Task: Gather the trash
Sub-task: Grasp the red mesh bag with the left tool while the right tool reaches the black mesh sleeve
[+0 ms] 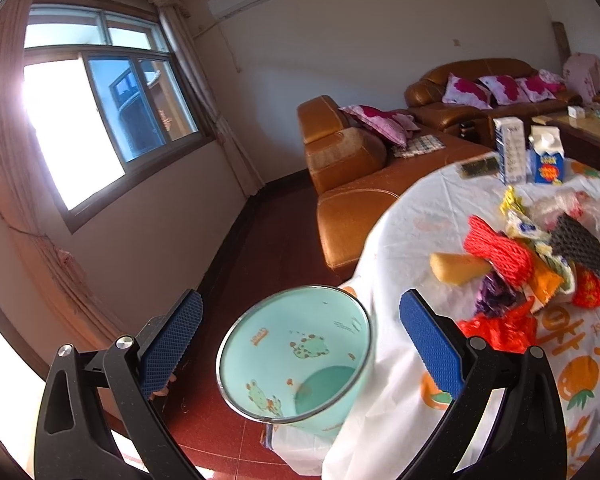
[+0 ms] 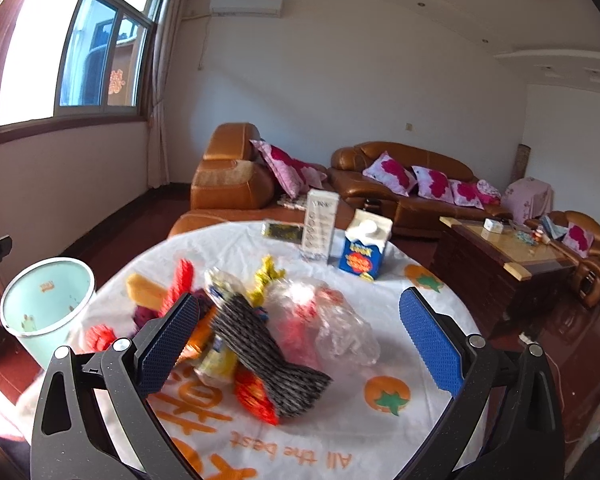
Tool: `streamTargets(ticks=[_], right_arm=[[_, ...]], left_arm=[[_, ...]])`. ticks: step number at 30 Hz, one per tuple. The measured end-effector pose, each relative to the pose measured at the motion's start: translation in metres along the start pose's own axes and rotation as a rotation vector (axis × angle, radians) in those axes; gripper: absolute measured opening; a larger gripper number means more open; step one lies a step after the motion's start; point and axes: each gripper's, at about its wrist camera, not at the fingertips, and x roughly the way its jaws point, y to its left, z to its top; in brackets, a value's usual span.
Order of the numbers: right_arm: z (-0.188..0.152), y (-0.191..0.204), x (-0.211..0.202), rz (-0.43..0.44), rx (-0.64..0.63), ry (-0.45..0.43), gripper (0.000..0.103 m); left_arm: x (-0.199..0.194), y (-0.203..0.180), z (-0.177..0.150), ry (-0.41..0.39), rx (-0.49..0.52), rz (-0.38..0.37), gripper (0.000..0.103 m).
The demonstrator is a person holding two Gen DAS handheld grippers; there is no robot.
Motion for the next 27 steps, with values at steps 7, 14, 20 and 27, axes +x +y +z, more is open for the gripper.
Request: streamTargets(ticks=[7,14,20,27], right_arm=[[-0.047,-0.047,0.007,-0.071,0.051,0.070,0.098],[-0.057,-0.070,0.016,-0.078,0.122,0.073,0.098],[-0.064,-0.070,0.030,-0.051,0.128,0.106,0.098],[-0.070,-0.073,0.038,-0.038,0.140,0.127,0.098]], left_arm=[[0.005,-0.053,-0.011,0.022,0.066,-0.090,0.097],[0.033,-0.098,-0.029,0.106,0.115,-0.143,0.097],[0.051,-0.112,-0.039,0.150,0.114,-0.190,0.095],[0.049,-0.119,-0.041,0.161,0.098,-0.352,0.042]])
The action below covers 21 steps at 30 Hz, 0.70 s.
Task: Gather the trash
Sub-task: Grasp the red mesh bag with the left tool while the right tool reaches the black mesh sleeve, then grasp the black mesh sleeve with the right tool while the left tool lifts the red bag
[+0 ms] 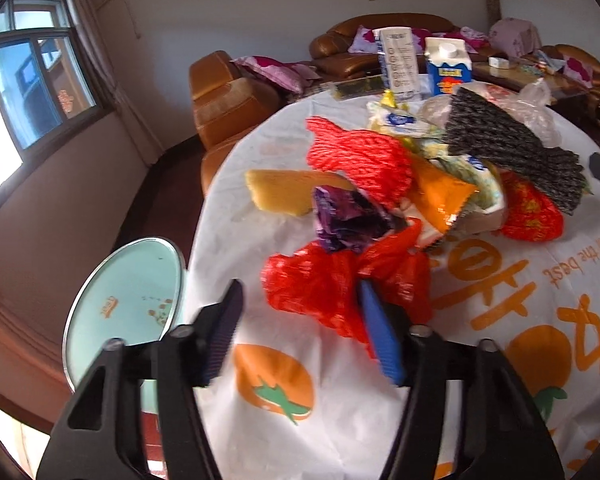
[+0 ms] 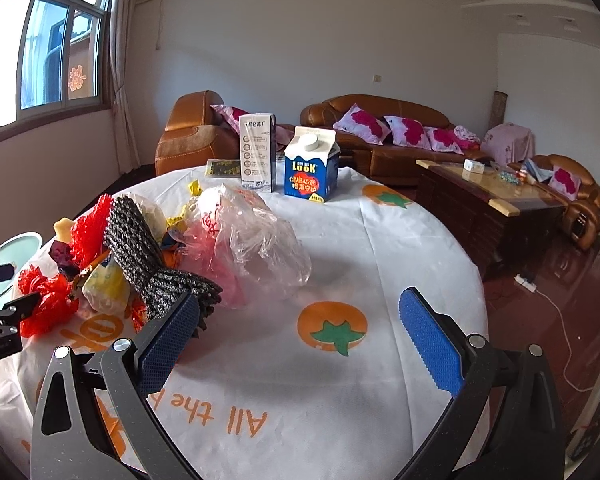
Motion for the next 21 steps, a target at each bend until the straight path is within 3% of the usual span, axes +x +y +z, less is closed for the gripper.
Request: streamTargets(ticks=[6,14,21], right_arm=[[-0.002,0.005,0.000,0.007,-0.017,0.004,0.098],[0.004,-0.005,-0.002,-0.003,0.007,-0.014,0.098],[0.012,-0.012,-0.002,-0.009,0.037,-0.015,0.098]], left_arm=[[-0.001,-0.008,0.000,-0.004,0.025,-0.040,0.015],[-0.033,0.013,0.006,-0.056,-0.011,-0.026,0.012],[-0.045,0.045,0.012,-0.103,-0.069,0.090,0.012]])
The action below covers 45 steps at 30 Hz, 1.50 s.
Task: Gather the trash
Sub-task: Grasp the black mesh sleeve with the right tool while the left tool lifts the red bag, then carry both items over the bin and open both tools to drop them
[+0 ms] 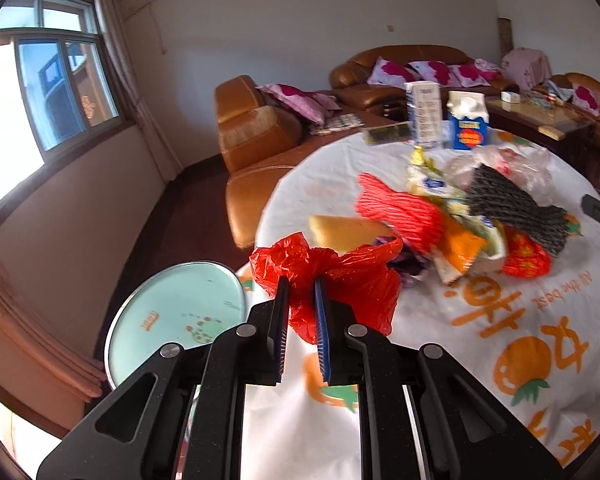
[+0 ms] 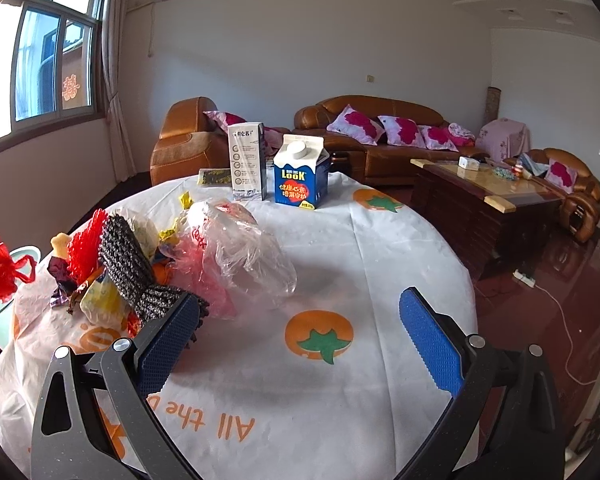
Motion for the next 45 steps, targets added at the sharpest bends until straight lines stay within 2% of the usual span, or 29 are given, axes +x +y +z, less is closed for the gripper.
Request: streamTargets(ticks=[6,12,16,18,21,25,26,31,37,40,45], right_arm=[[0.010,-0.002,0.006,0.039,0.038,0.021,0.098],[0.007,0.022,0.009,0.106,0.035,0.046,0.097],[0.004,0.032,0.015,0.136,0.072,0.082,0.079],[0.001,0.034,0.017,0.146,0.087,0.100,0.078],[-0.003,0.038,0.021,0.178,0.095,0.135,0.066],[-0.007,0.044,0.029,0.249,0.088,0.201,0.021],[-0.008,0.046,0.027,0.250,0.077,0.196,0.015],[0.003,0.051,0.010,0.247,0.012,0.132,0.011],[0.026,0.063,-0.026,0.242,-0.069,0.001,0.011],[0.040,0.073,-0.029,0.260,-0.095,-0.025,0.011],[0.058,0.103,-0.007,0.310,-0.157,-0.013,0.011]], left_arm=[[0.011,0.028,0.002,0.025,-0.049,0.051,0.012],[0.014,0.034,-0.002,0.029,-0.057,0.074,0.012],[0.010,0.037,-0.005,0.024,-0.053,0.086,0.012],[0.009,0.039,-0.006,0.018,-0.051,0.096,0.012],[0.010,0.042,-0.007,0.020,-0.055,0.095,0.012],[0.011,0.041,-0.007,0.021,-0.052,0.097,0.012],[0.011,0.042,-0.007,0.021,-0.052,0.099,0.012],[0.014,0.044,-0.004,0.026,-0.060,0.107,0.012],[0.013,0.060,-0.001,0.019,-0.070,0.156,0.013],[0.016,0.074,-0.001,0.031,-0.083,0.194,0.013],[0.021,0.096,-0.005,0.054,-0.092,0.265,0.013]])
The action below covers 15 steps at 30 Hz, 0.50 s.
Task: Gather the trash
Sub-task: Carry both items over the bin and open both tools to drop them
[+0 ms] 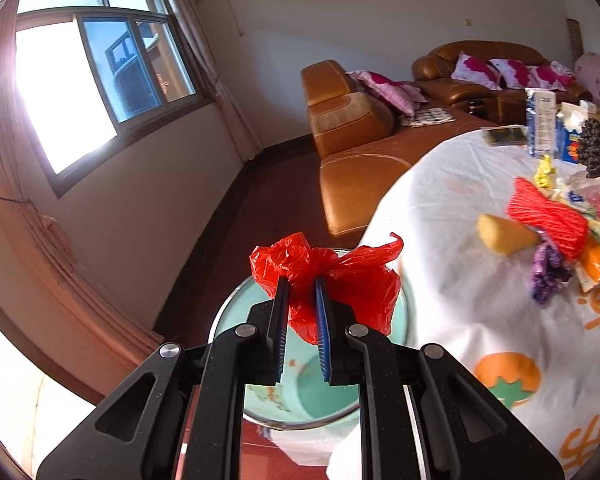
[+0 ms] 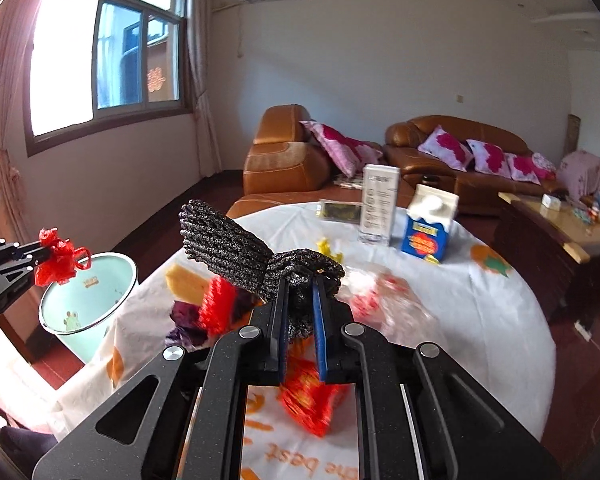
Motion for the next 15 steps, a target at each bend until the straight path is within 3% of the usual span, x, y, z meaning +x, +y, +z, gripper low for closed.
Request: streamTargets(ticks=[15], right_arm=[[0.031,0.104,0.086,0.173,-0.197,0.065,0.011]], left_arm=[[0.031,0.057,-0.009,0.059,-0.002,0.190,0.013]])
